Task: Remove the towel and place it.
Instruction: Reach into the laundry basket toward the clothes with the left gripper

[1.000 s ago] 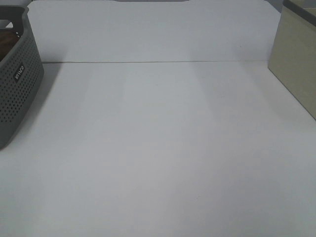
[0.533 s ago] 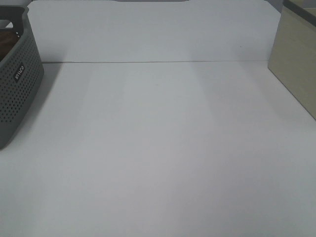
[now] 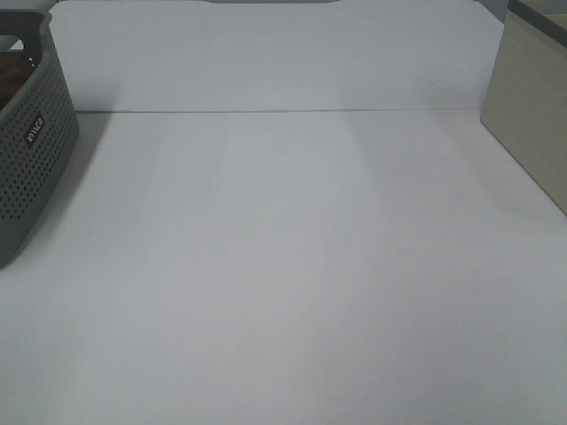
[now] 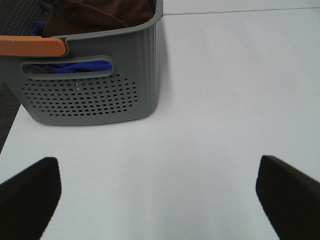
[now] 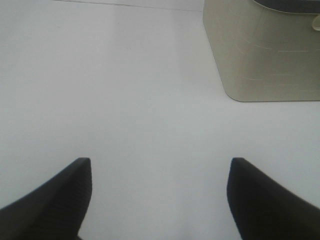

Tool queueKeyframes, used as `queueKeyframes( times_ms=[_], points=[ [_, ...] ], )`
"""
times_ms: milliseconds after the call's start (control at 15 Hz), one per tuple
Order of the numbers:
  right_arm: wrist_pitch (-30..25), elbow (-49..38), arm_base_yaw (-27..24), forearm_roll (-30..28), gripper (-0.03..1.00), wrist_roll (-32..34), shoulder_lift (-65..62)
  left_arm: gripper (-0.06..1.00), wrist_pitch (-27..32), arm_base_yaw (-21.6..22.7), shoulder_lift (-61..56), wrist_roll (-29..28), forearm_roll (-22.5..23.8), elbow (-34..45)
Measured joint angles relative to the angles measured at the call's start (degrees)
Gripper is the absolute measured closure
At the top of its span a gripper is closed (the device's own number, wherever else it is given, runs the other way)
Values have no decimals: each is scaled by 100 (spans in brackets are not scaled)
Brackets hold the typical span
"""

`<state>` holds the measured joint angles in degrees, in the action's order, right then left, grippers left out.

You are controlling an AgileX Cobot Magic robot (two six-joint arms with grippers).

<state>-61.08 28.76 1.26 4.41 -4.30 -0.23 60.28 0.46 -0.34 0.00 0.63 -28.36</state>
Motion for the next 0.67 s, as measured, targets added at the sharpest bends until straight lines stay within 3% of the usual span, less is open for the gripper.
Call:
queueKeyframes(
  times_ms=[333, 667],
  points=[
    [0, 0, 0, 0, 24, 0, 0, -5, 0, 0, 0, 86, -286, 0],
    [0, 0, 0, 0, 24, 0, 0, -5, 0, 0, 0, 86, -286, 0]
  ],
)
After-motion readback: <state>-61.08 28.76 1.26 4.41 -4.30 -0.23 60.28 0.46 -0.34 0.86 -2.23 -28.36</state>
